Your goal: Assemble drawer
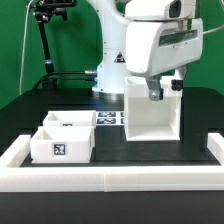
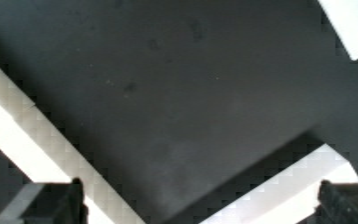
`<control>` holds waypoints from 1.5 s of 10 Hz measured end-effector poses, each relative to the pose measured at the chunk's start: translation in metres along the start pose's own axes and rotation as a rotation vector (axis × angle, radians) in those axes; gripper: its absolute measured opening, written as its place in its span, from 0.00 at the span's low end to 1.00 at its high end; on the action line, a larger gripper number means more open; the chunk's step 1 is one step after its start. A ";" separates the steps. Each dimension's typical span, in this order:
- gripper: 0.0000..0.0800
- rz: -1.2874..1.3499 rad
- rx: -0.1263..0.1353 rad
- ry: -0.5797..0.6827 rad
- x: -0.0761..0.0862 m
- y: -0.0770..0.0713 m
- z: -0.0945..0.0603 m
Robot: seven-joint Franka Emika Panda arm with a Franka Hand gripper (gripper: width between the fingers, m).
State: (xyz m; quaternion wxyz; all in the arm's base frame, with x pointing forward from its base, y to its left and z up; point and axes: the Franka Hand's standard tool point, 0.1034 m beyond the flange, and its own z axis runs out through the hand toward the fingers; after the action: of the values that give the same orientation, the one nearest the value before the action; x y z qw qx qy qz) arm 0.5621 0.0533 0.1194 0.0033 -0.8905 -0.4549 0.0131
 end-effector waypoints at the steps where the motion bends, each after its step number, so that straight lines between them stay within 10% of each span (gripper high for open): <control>1: 0.81 0.000 0.000 0.000 0.000 0.000 0.000; 9: 0.81 0.022 -0.002 0.002 0.000 -0.003 0.000; 15: 0.81 0.332 -0.002 -0.034 -0.036 -0.083 -0.015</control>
Offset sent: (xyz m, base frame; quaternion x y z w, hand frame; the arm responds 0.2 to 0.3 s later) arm 0.0000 0.0000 0.0000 0.0000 0.0000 0.0000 1.0000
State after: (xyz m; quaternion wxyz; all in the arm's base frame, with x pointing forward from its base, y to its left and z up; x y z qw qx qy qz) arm 0.4742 0.0733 0.1365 -0.0075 -0.9531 -0.3014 0.0281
